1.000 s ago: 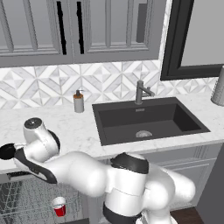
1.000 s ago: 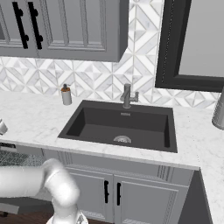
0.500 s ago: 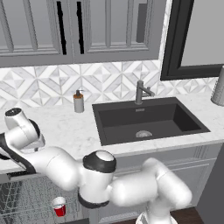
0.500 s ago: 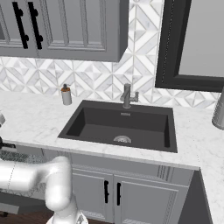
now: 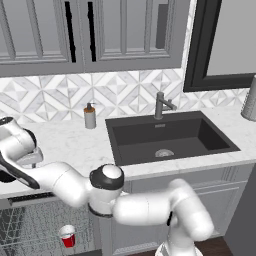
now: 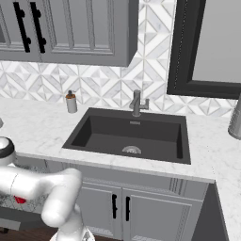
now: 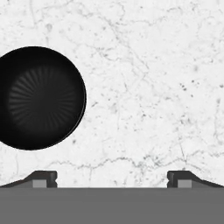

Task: Pick up the cup and bowl from the counter, place them in the dishwasher, and close the dishwasher door.

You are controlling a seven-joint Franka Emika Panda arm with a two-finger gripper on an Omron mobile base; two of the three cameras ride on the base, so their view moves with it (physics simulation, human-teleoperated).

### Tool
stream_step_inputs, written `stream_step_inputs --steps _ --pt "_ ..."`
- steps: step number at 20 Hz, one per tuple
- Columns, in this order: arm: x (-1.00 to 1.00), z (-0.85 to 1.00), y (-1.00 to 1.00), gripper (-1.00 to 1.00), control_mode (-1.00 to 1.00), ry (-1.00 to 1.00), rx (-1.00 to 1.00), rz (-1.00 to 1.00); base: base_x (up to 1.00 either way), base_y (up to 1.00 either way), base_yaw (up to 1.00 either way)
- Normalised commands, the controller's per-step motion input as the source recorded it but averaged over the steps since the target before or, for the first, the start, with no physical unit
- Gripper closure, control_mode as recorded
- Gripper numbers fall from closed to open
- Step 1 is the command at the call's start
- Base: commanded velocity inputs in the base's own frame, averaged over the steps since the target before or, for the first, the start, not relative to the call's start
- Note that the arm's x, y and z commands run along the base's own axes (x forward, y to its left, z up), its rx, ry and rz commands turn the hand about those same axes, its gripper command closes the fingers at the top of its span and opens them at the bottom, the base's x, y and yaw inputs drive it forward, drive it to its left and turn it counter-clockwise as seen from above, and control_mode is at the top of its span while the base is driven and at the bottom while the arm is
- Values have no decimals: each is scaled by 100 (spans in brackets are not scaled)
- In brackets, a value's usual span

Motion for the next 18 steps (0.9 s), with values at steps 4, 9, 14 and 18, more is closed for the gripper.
stream_step_inputs --steps 4,9,14,18 --pt "0 -37 0 -100 -100 0 16 4 0 0 0" --pt "2 -22 0 -100 -100 0 9 1 0 0 0" --pt "9 -5 2 -100 -100 0 0 -10 0 0 0" --pt "4 -27 16 -100 -100 4 0 -19 0 0 0"
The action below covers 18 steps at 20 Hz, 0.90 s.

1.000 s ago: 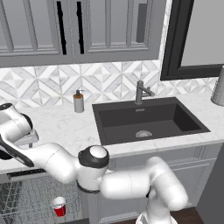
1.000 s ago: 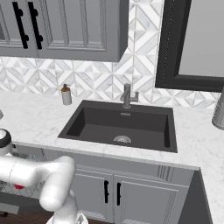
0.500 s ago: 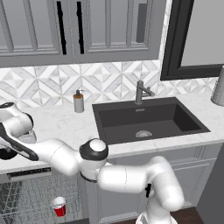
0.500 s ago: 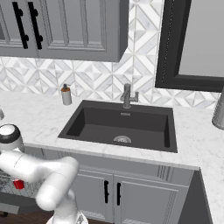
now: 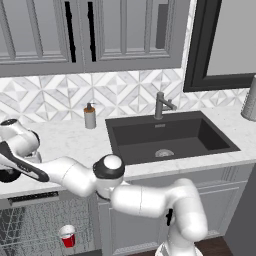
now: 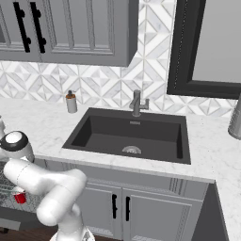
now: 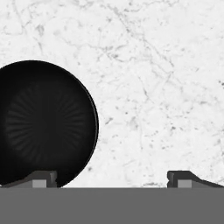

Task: Pick up the cup and bowl from the counter, place them in the dishwasher, and close the dishwasher door.

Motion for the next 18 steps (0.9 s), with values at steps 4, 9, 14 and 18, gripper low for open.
stream_step_inputs --steps 4,9,14,18 --pt "14 -4 6 -100 -100 0 -2 -19 0 0 0" --pt "23 0 4 -100 -100 0 -1 -20 0 0 0" --pt "14 -3 12 -100 -100 1 0 -15 0 0 0" --pt "21 -7 32 -100 -100 6 0 -3 0 0 0"
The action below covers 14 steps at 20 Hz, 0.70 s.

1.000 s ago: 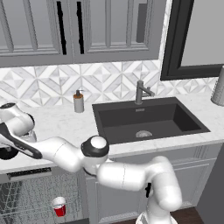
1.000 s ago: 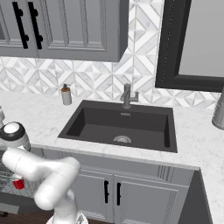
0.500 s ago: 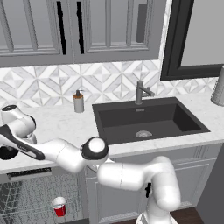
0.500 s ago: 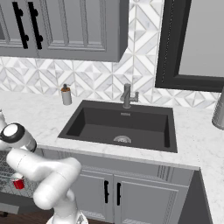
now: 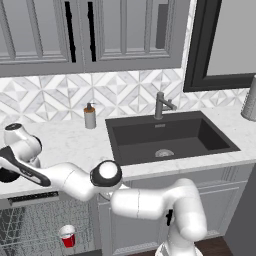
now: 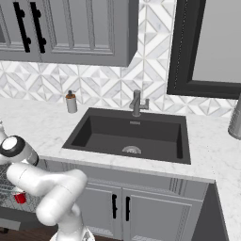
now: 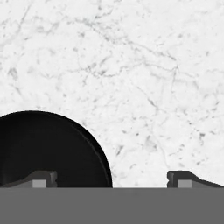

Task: Pick up the cup and bowl from the counter, place them in the dishwasher, and close the dishwasher door.

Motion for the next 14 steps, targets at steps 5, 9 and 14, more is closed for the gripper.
stream_step_inputs --steps 5,9,14 --pt "25 -4 20 -100 -100 7 0 0 0 0 0" --pt "20 -9 31 100 -100 9 0 0 0 0 0" --pt "5 -15 18 100 -100 10 0 0 0 0 0"
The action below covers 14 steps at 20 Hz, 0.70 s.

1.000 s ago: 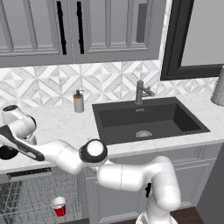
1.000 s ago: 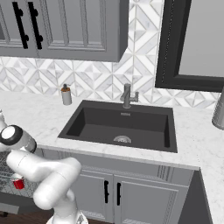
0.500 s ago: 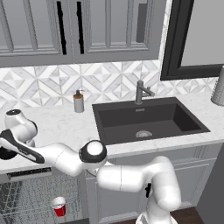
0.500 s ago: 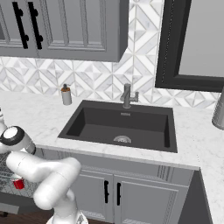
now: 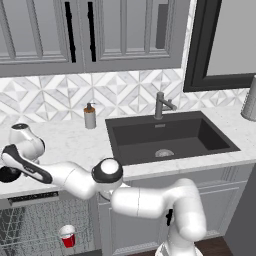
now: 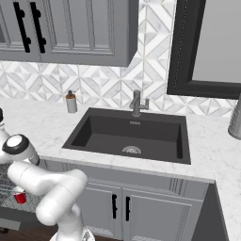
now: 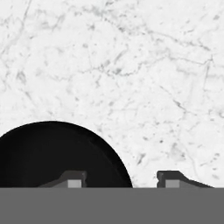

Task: Pick up the cup and bowl from the counter, place them in the dishwasher, and close the dishwasher door.

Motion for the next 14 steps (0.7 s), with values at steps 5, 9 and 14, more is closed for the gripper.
stream_step_inputs --steps 5,9,14 --pt "-8 -20 -16 100 -100 7 0 -3 0 0 0" --pt "-33 -9 -48 100 -100 0 0 -6 0 0 0" --pt "-66 -2 -89 100 -100 0 0 -3 0 0 0"
